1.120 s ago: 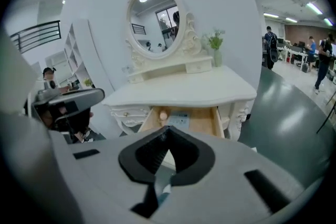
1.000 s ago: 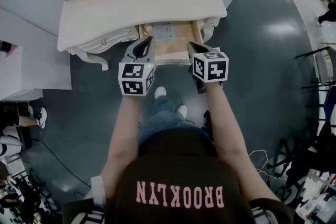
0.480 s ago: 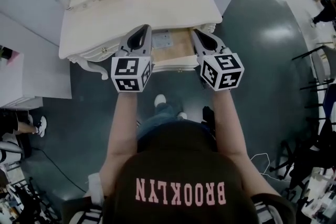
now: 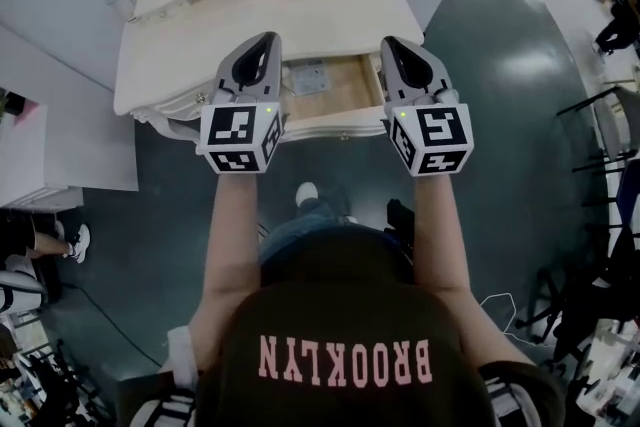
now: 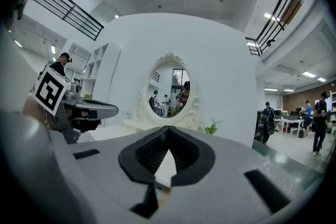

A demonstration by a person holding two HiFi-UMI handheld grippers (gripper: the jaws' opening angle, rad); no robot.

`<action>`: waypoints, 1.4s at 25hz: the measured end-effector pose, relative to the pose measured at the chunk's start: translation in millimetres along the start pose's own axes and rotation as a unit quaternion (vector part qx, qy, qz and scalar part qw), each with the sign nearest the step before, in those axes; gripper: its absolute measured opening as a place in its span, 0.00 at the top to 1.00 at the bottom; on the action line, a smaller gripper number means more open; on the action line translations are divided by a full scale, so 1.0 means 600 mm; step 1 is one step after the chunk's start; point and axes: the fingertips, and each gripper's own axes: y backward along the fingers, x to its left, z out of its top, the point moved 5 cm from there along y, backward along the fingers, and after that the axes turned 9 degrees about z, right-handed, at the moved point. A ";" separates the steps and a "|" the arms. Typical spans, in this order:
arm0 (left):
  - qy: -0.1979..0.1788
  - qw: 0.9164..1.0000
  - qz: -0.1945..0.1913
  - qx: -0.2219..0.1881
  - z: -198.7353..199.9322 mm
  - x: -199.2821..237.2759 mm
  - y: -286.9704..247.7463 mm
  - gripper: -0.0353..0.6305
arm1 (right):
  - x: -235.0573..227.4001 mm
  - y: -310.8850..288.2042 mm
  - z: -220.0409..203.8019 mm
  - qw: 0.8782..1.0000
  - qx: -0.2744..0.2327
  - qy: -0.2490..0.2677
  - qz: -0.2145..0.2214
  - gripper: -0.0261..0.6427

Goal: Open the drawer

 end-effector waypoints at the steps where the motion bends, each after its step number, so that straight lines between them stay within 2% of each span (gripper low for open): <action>1: -0.003 1.000 0.001 -0.004 0.005 0.002 0.000 0.94 | -0.004 0.003 0.005 1.000 -0.006 -0.001 -0.003 0.96; 7: -0.018 1.000 0.006 -0.017 0.019 0.016 0.000 0.94 | -0.016 0.017 0.028 0.999 -0.034 0.017 -0.009 0.96; 16: -0.025 0.999 0.031 -0.019 0.025 0.053 -0.006 0.94 | -0.055 0.022 0.025 0.999 -0.019 0.029 -0.025 0.96; 22: -0.028 0.999 0.033 -0.022 0.032 0.055 -0.014 0.94 | -0.064 0.021 0.039 0.998 -0.021 0.051 -0.026 0.96; 35: -0.034 0.998 0.040 -0.031 0.050 0.066 -0.029 0.94 | -0.103 0.030 0.059 0.997 -0.031 0.048 -0.048 0.96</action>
